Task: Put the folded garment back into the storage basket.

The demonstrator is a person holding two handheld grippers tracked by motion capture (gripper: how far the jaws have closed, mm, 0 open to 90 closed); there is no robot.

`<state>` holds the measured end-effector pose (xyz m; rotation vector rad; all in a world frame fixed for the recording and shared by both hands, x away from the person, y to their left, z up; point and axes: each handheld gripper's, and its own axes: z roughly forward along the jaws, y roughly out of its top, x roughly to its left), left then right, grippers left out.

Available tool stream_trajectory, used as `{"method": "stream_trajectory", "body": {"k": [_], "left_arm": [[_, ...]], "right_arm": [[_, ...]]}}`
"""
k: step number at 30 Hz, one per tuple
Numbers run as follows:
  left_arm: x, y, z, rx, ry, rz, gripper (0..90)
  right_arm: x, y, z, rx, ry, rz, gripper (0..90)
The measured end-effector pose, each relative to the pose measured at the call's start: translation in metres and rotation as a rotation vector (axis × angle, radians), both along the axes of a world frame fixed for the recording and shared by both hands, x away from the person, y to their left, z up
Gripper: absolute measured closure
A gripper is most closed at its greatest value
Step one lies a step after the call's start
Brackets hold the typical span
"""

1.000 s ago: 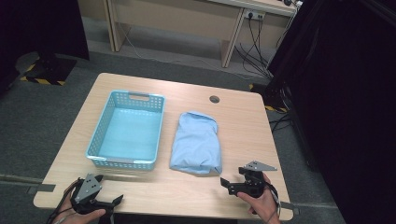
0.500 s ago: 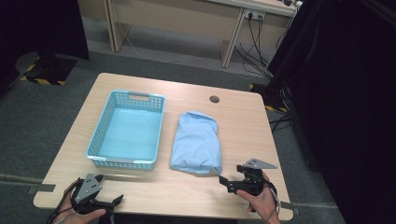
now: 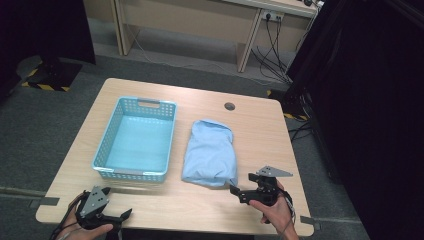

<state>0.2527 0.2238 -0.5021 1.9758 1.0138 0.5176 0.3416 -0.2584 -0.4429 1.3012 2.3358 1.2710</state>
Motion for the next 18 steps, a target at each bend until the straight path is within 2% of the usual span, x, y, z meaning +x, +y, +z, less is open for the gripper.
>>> {"method": "stream_trajectory", "body": {"k": [12,18], "left_arm": [[0.0,0.0,0.0,-0.002,0.002,0.002,0.0],[0.0,0.0,0.0,-0.002,0.001,0.002,0.0]], "right_arm": [[0.007,0.011,0.005,0.023,0.003,0.027,4.8],[0.009,0.014,0.008,0.018,-0.008,0.033,4.9]]}}
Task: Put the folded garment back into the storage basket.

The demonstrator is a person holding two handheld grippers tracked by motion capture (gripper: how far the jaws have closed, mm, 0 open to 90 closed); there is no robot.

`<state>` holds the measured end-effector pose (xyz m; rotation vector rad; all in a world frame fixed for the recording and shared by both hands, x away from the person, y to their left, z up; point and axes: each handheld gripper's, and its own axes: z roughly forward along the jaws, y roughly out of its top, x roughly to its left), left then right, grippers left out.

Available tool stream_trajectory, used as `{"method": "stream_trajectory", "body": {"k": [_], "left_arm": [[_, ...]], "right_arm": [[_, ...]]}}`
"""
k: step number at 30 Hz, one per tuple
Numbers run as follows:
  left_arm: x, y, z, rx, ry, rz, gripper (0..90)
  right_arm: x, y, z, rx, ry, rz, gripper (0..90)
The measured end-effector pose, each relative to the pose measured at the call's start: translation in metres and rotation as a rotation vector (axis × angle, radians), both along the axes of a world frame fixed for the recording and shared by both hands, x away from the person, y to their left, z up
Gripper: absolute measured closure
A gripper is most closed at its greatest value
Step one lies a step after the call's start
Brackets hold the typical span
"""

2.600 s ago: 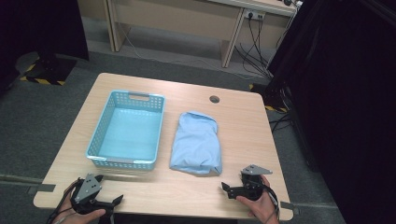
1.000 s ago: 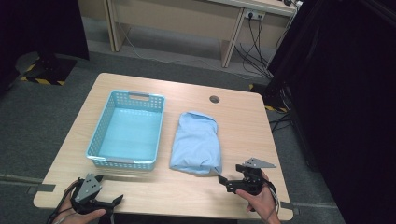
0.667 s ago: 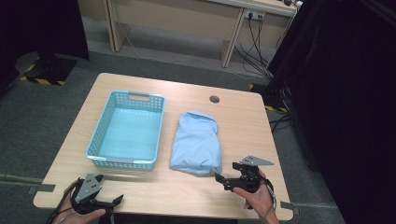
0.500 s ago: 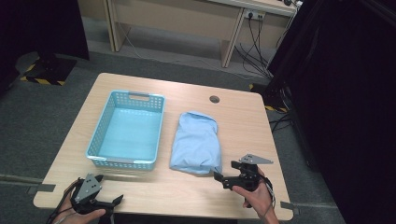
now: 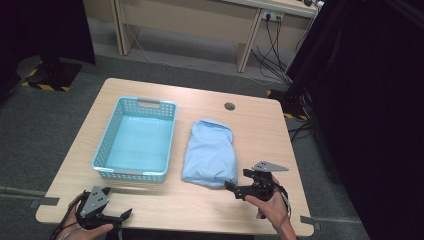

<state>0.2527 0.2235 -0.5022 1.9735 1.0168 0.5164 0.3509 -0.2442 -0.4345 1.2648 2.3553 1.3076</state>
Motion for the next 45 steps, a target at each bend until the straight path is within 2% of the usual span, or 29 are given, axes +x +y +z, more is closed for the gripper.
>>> {"method": "stream_trajectory", "body": {"k": [13,21,30,45], "left_arm": [[0.0,0.0,0.0,0.0,0.0,0.002,0.0],[0.0,0.0,0.0,0.0,0.0,0.001,0.0],[0.0,0.0,0.0,0.0,0.0,0.002,0.0],[0.0,0.0,0.0,-0.001,-0.001,0.002,0.0]], "right_arm": [[0.013,0.001,0.002,-0.001,-0.001,-0.009,5.1],[0.018,0.005,0.007,0.057,0.009,0.008,5.1],[0.024,0.009,0.013,0.046,-0.006,0.0,5.2],[0.04,0.007,0.007,0.045,0.011,-0.038,5.4]]}}
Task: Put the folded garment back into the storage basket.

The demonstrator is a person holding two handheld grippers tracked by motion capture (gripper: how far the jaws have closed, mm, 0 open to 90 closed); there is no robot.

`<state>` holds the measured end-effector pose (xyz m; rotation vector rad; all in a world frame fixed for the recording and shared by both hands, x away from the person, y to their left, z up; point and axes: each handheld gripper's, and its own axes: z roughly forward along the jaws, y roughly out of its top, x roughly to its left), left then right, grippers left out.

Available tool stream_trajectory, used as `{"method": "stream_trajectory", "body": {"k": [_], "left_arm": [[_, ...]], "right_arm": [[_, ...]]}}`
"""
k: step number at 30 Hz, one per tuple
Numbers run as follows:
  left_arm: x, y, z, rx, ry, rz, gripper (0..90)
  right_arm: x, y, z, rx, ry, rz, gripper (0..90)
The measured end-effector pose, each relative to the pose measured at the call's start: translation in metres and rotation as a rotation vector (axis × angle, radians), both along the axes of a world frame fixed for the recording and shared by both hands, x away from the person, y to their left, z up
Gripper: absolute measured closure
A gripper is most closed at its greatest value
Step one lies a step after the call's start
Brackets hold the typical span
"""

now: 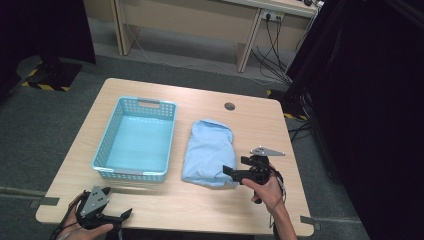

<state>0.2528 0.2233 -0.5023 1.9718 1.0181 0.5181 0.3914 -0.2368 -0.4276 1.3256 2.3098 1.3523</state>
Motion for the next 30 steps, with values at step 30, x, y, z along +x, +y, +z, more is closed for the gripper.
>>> {"method": "stream_trajectory", "body": {"k": [30], "left_arm": [[0.0,0.0,0.0,0.0,0.001,0.001,0.0]], "right_arm": [[0.031,0.011,-0.015,-0.008,0.05,-0.011,8.8]]}}
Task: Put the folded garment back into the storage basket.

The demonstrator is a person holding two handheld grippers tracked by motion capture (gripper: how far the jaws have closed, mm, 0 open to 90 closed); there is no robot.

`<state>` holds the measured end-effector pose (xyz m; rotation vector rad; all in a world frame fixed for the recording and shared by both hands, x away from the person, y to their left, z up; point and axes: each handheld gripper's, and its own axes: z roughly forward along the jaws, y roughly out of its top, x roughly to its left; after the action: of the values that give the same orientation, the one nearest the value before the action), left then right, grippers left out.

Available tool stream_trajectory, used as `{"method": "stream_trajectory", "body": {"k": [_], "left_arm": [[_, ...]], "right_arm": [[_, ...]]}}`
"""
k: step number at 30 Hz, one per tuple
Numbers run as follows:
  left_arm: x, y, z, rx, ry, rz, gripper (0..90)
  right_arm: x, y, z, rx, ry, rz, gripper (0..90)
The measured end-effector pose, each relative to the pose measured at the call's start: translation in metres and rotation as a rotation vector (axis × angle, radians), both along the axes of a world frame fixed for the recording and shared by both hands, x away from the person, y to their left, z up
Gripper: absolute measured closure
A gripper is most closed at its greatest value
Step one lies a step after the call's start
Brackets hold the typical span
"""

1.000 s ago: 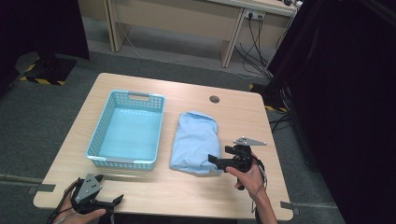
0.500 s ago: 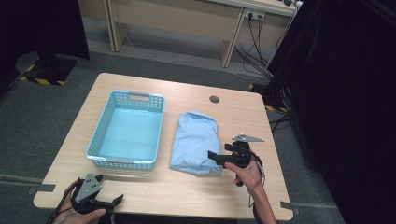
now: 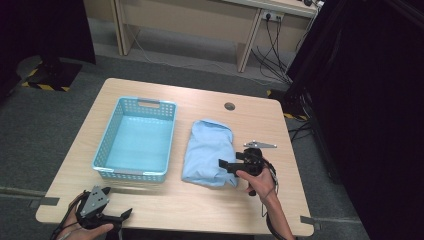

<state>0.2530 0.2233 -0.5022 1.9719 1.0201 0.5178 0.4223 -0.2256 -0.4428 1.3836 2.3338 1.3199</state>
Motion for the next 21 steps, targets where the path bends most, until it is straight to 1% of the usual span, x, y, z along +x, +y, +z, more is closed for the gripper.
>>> {"method": "stream_trajectory", "body": {"k": [2,7,14,21], "left_arm": [[0.0,0.0,0.0,-0.001,0.0,0.0,0.0],[0.0,0.0,0.0,-0.001,-0.001,0.001,0.0],[0.0,0.0,0.0,-0.004,-0.001,0.002,0.0],[0.0,0.0,0.0,-0.004,-0.002,0.002,0.0]], "right_arm": [[0.003,0.0,-0.002,-0.001,0.009,-0.005,9.4],[0.007,-0.002,-0.006,0.002,0.013,-0.016,11.4],[0.011,0.001,-0.014,-0.002,0.032,-0.008,13.2],[0.016,0.006,-0.019,-0.004,0.042,0.005,15.7]]}}
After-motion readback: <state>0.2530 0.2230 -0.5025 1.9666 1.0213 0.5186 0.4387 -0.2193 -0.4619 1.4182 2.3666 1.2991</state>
